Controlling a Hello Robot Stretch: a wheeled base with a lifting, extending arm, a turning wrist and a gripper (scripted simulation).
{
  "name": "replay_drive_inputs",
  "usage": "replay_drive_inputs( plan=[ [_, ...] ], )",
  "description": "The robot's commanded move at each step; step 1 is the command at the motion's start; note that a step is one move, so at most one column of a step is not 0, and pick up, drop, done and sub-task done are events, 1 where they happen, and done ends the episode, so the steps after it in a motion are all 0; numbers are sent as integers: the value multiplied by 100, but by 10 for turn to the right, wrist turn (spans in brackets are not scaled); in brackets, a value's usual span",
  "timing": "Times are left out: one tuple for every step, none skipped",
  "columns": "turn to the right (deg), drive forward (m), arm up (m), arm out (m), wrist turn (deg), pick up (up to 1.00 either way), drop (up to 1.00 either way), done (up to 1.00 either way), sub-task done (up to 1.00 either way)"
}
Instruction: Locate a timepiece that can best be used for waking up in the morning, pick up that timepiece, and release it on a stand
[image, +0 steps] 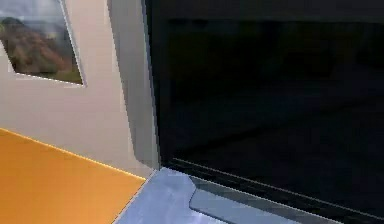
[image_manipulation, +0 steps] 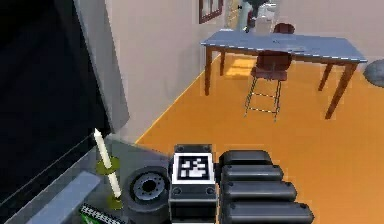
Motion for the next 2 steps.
replay_drive_inputs(
  plan=[
    [450, 0, 0, 0, 0, 0, 0, 0, 0],
    [450, 0, 0, 0, 0, 0, 0, 0, 0]
  ],
)
